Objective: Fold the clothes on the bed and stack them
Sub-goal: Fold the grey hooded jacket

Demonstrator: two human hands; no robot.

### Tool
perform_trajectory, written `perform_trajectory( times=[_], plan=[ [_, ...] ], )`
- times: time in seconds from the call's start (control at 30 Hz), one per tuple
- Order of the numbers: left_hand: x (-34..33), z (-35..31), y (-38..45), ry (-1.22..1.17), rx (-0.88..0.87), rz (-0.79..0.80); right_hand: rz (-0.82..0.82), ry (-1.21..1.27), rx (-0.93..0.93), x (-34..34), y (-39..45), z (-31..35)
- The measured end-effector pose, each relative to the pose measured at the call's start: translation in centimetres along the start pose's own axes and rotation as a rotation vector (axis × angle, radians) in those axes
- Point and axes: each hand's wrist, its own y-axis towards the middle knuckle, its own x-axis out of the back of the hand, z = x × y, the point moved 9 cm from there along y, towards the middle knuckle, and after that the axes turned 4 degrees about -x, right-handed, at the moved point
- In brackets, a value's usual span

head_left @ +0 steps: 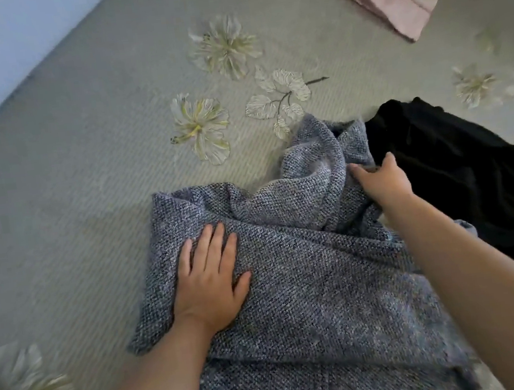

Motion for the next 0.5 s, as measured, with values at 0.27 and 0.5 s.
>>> perform_trajectory(
  times=[0.27,0.5],
  plan=[
    [-0.8,0.6,0.4,0.023,0.012,0.008,0.021,0.131,0.077,-0.7,0.4,2.8],
    [-1.2,0.4,0.4,0.047,0.004,0.015,-0.326,0.412,0.623,10.4,-8.3,7.3]
  ],
)
